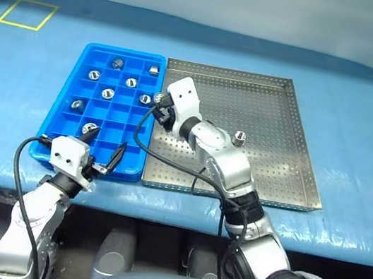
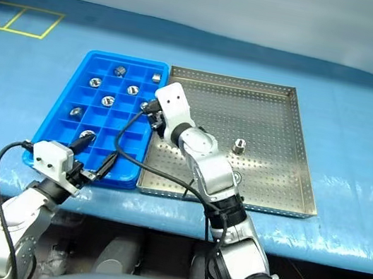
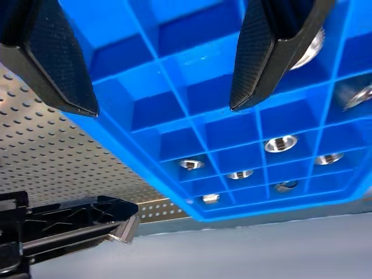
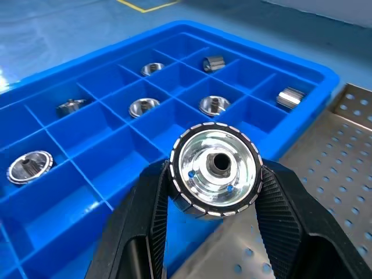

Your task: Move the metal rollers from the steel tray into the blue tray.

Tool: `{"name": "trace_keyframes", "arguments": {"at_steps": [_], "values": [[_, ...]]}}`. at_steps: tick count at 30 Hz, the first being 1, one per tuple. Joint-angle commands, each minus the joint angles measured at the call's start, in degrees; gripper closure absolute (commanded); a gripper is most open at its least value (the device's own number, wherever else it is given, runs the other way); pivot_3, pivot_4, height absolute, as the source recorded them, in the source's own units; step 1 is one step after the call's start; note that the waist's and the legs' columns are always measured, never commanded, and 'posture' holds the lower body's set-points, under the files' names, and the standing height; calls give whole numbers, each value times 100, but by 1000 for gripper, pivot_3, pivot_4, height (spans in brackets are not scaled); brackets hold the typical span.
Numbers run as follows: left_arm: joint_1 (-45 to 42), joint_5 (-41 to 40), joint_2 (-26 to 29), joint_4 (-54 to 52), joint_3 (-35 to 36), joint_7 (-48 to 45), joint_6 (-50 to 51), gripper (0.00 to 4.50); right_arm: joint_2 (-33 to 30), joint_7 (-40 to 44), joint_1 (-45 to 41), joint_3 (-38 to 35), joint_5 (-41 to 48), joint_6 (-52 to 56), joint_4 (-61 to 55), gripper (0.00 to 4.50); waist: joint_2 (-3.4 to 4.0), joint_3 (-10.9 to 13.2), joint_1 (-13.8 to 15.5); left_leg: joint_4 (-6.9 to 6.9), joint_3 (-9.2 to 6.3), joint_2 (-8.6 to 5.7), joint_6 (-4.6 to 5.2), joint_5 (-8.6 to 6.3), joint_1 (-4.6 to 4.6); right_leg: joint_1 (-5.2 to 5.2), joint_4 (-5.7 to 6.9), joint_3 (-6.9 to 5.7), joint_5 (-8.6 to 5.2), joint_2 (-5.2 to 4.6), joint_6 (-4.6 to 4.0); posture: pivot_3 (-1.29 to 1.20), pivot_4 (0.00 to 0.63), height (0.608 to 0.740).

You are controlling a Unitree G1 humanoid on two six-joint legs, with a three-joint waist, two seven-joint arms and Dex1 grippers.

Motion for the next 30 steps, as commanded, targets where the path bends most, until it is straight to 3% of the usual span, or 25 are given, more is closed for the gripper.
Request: {"name": "trace_keyframes", "arguments": {"at_steps": [1, 14, 24, 30], "values": [[321, 28, -116, -615, 119, 230, -97, 538, 198, 277, -368, 90, -48, -516, 373, 2687, 0, 0, 88, -1, -1, 0, 0, 0, 0, -1, -2, -1, 0, 0, -1, 440, 150, 740], [694, 96, -257, -962, -71, 561, -29, 538, 626, 594, -1230, -185, -250, -1831, 2991, 2687, 9, 7, 552, -7, -5, 2, -3, 1, -2, -6, -6, -15, -10, -1, -11, 502, 150, 740], [444, 107, -200, -843, -231, 563, 50, 538, 668, 742, -1217, -305, -253, -1910, 3621, 2687, 10, 7, 675, -11, -6, 2, -3, 0, 1, -4, -6, -17, -12, -1, -15, 474, 150, 740], [369, 61, -138, -821, -219, 512, 127, 538, 748, 610, -1112, -303, -292, -1918, 3568, 800, 10, 6, 682, -12, -6, 2, -3, 0, 1, -4, -6, -17, -13, 0, -16, 452, 150, 740]]}}
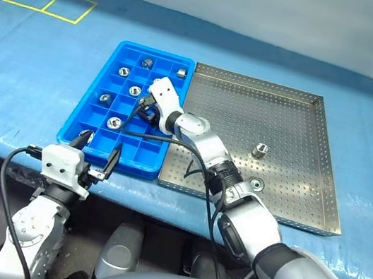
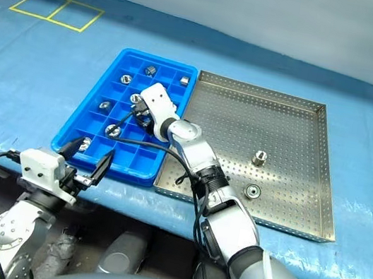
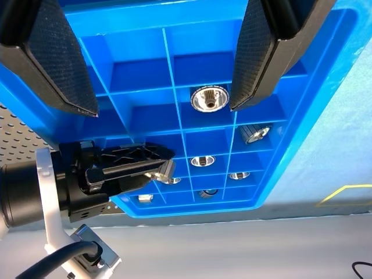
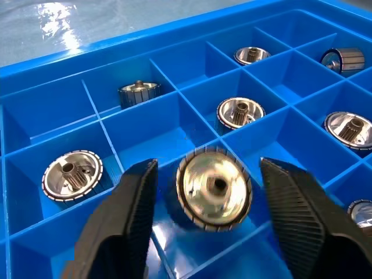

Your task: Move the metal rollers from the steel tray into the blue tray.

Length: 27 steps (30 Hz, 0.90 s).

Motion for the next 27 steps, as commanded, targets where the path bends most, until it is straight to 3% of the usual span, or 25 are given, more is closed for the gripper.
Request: {"name": "trace_keyframes", "arguments": {"at_steps": [1, 4, 9, 12, 16, 21, 26, 27], "values": [[-59, -63, 57, -126, -4, -58, 63, 538, 326, -164, 146, -61, -50, 46, 15, 800, 0, 0, -4, 0, 0, 0, 0, 0, 0, 0, 0, 0, 0, 0, 0, 445, 150, 740], [-183, -69, 106, -104, -29, -112, 147, 538, 219, -378, 286, -163, -31, 55, -350, 800, 1, 0, 2, 0, -1, 0, -2, 1, 0, 0, 0, -1, 0, 0, 0, 413, 150, 740], [-515, -129, 182, 2, -106, -257, 303, 538, -222, -662, 1015, -565, 164, 624, -2194, 800, 6, 4, -44, 3, -6, -4, -4, 2, -12, -1, -9, -3, 0, -5, 2, 331, 150, 740], [-958, -201, 269, 280, -251, -461, 420, 538, -841, -913, 1827, -1146, 193, 1497, -4030, 800, 14, 9, -94, 3, -13, -9, -5, 2, -20, 0, -16, -4, 2, -7, 5, 244, 150, 740], [-1413, -257, 345, 624, -437, -683, 487, 538, -1448, -1081, 2495, -1607, 222, 2453, -5401, 800, 18, 10, -332, 5, -10, -12, -5, 2, -23, 2, -23, -1, 5, -10, 11, 157, 150, 740], [-1893, -290, 402, 1002, -625, -937, 531, 538, -1743, -1233, 2940, -1975, 306, 3137, -6048, 800, 19, 9, -901, -6, -2, -1, -3, 2, -3, 2, -3, 4, 4, -1, 9, 76, 150, 740], [-2141, -323, 420, 1197, -665, -1075, 546, 538, -1669, -1305, 3033, -2017, 385, 3316, -6099, 800, 20, 10, -1195, -6, -7, 2, -1, 2, 6, 3, 16, 5, 12, 7, 23, 51, 150, 740], [-2150, -324, 424, 1212, -662, -1085, 541, 538, -1646, -1321, 3031, -2006, 394, 3308, -6075, 626, 20, 10, -1220, -5, -6, 2, -1, 2, 6, 4, 16, 6, 13, 6, 24, 49, 150, 740]]}}
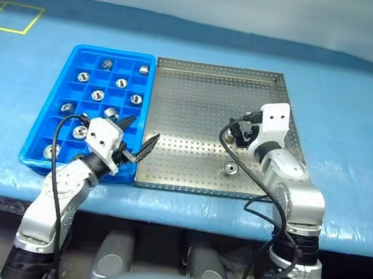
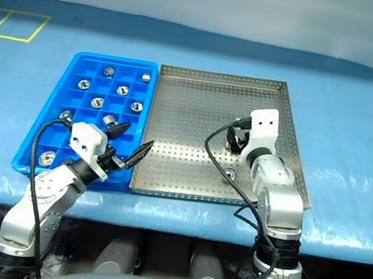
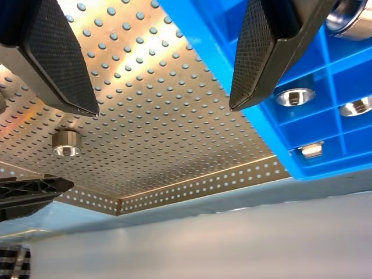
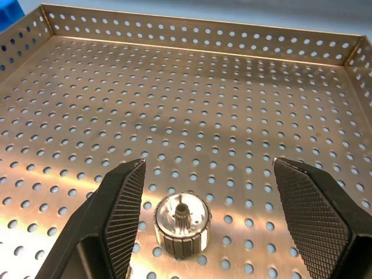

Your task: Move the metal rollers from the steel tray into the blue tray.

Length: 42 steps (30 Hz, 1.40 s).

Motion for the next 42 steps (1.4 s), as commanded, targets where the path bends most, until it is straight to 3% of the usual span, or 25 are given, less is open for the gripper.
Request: {"name": "trace_keyframes", "arguments": {"at_steps": [1, 3, 23, 26, 33, 42], "values": [[-52, -94, 22, -34, 20, -74, -30, 538, 96, -85, -74, -20, 90, -15, -171, 430, 0, 0, -41, 2, 0, -1, 0, 0, -1, 1, 0, 1, 0, -1, 1, 49, 150, 740], [-53, -92, 24, -18, 17, -86, -38, 538, 183, -208, -97, -46, 50, -26, 18, 27, -1, 0, -50, 5, 0, -3, 0, 0, -3, 2, -4, 2, 1, -3, 2, 49, 150, 740], [124, -106, 195, 52, -247, -298, 28, 538, 345, -262, -347, 116, -29, -759, 1589, 27, -2, -1, -44, 12, 2, -9, 0, 0, -5, 6, -8, 10, 4, -4, 6, 71, 150, 740], [146, -74, 219, 108, -295, -342, -12, 538, 371, -292, -368, 111, -36, -911, 1718, 671, -2, -1, -45, 12, 2, -9, 0, 0, -4, 6, -7, 9, 4, -4, 6, 73, 150, 740], [275, 140, 386, 348, -453, -600, -443, 538, 338, -312, -351, 111, -27, -1005, 1787, 2798, 0, -1, -39, 11, 2, -8, 0, 0, -3, 7, -7, 10, 9, -4, 13, 78, 150, 740], [573, 84, 393, 526, -362, -819, -1019, 538, 534, -33, -649, 653, 58, -906, 1255, 2791, 2, -1, -51, 9, 9, -6, 0, 0, 1, 5, -5, 16, 8, -3, 13, 108, 150, 740]]}}
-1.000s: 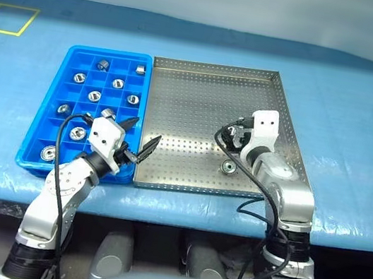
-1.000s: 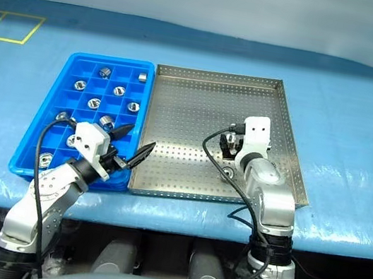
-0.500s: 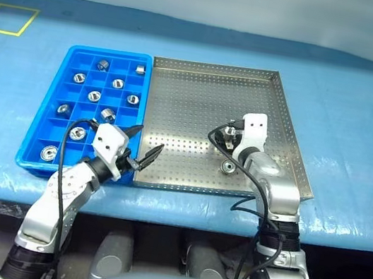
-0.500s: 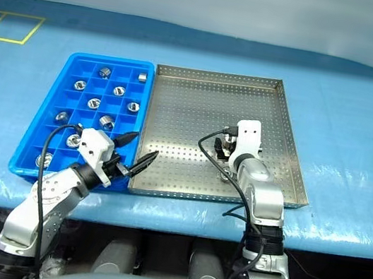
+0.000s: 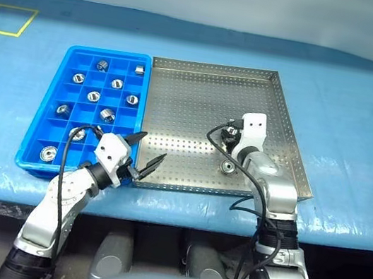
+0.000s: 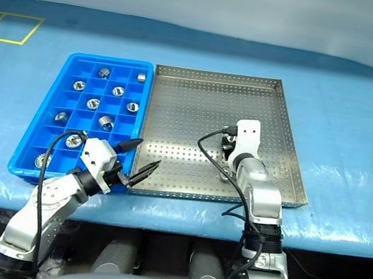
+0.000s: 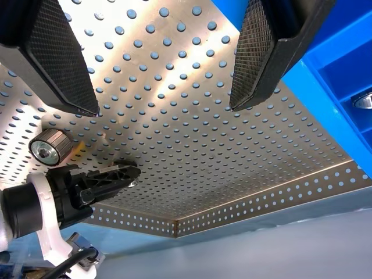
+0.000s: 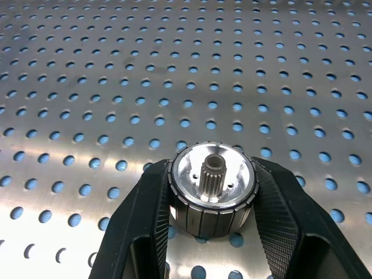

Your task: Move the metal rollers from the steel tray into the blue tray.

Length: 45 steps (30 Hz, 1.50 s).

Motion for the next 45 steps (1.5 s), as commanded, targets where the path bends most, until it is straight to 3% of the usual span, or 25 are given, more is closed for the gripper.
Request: {"name": "trace_keyframes", "arguments": {"at_steps": [1, 11, 21, 33, 39, 45], "values": [[216, -179, 115, 82, 76, -239, -32, 538, 253, 243, -418, 533, 97, -72, -610, 2791, 0, 0, -9, 0, 1, 1, 0, 0, 2, 0, 1, 0, 0, 1, 0, 117, 150, 740], [1056, -464, 354, -556, 772, -173, -124, 538, 958, 879, -1127, 1843, 93, -205, -657, 2791, 1, 0, 209, -20, -3, 5, 2, -1, 17, 3, 9, -11, -11, -2, -18, 270, 150, 740], [1773, -567, 212, -1082, 907, 129, -73, 538, 1145, 1289, -1029, 2533, 47, -202, -385, 2791, -3, 1, 563, -17, -1, 6, 1, -1, 10, -2, -1, -18, -29, -5, -44, 345, 150, 740], [1554, -598, 189, -1063, 773, 130, 59, 538, 997, 1274, -974, 2611, -247, -241, 339, 2791, -3, 1, 679, -17, 0, 6, 0, -1, 6, -6, -3, -19, -30, -4, -45, 320, 150, 740], [1413, -626, 215, -1033, 679, 57, 146, 538, 811, 1241, -796, 2527, -269, -81, -124, 896, -4, 0, 712, -11, -1, 4, -1, 0, 4, -3, -5, -19, -30, -7, -44, 288, 150, 740], [1142, -712, 280, -1033, 670, -59, 302, 538, 609, 961, -363, 1785, -53, 323, -1439, 896, -5, 0, 653, -6, 1, 4, -2, 0, -6, -11, -5, -19, -29, -8, -42, 226, 150, 740]]}}
